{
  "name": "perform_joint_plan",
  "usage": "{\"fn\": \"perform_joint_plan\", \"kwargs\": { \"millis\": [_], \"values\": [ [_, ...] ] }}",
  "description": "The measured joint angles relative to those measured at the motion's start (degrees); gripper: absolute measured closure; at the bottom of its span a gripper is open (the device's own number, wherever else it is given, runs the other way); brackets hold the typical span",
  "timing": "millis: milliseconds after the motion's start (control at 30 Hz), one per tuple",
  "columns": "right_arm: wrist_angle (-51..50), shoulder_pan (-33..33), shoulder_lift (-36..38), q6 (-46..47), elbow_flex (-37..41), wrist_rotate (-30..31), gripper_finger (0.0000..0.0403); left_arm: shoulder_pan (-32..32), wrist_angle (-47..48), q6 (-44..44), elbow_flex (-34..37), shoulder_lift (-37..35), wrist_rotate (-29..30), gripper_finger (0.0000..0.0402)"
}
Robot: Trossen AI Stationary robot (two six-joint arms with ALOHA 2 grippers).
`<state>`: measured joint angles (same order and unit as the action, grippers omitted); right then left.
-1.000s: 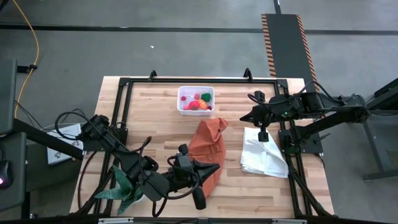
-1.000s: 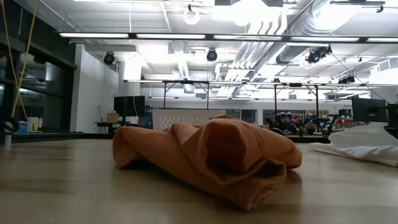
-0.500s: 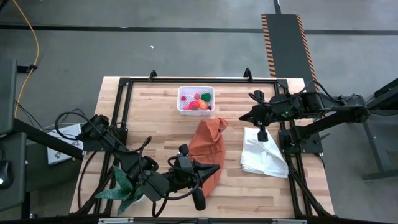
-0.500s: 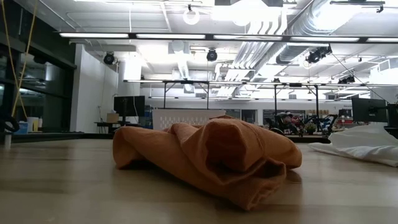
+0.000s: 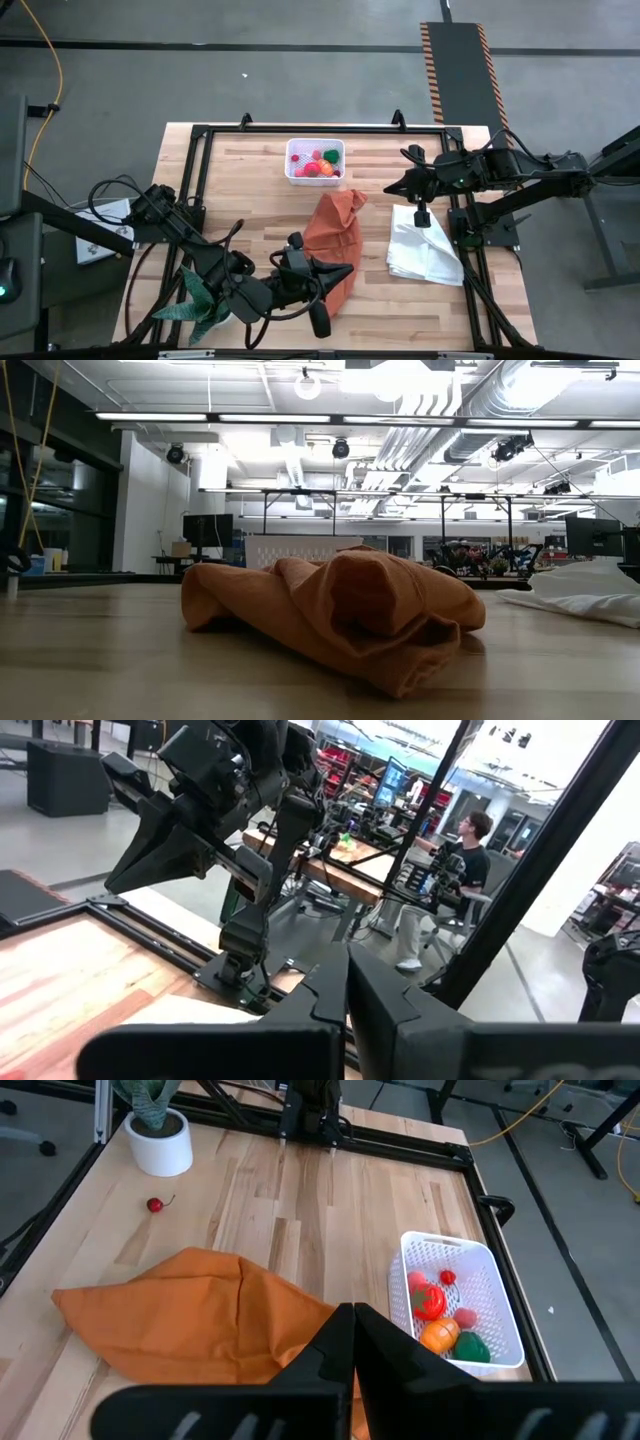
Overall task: Pick and placing Produce into tupperware
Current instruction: Put the red cherry into the white basket
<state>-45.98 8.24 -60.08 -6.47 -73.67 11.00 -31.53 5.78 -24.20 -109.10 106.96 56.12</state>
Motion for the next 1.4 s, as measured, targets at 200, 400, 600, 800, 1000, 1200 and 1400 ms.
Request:
{"fn": "perform_joint_plan", "kwargs": {
  "millis": [200,400,600,800,1000,1200,1400],
  "values": [
    [0.0,0.0,0.0,0.0,0.0,0.0,0.0402,0.0,0.2,-0.3,0.0,0.0,2.4,0.0391],
    [0.0,0.0,0.0,0.0,0.0,0.0,0.0402,0.0,0.3,-0.2,0.0,0.0,2.6,0.0373],
    [0.0,0.0,0.0,0.0,0.0,0.0,0.0402,0.0,2.3,-0.2,0.0,0.0,2.4,0.0366],
    [0.1,0.0,0.0,0.0,0.0,0.0,0.0402,0.0,15.6,-4.8,0.0,-2.3,1.3,0.0382],
    [0.6,0.0,0.0,0.0,0.0,0.0,0.0402,1.8,32.5,-17.9,0.0,-7.8,-11.0,0.0400],
    [1.0,0.0,0.0,0.0,0.0,2.4,0.0402,5.4,44.2,-20.6,0.0,-11.3,-22.7,0.0387],
    [1.0,0.0,0.0,0.0,0.0,2.9,0.0402,11.5,62.7,-28.6,-0.1,-12.1,-39.9,0.0384]
  ]
}}
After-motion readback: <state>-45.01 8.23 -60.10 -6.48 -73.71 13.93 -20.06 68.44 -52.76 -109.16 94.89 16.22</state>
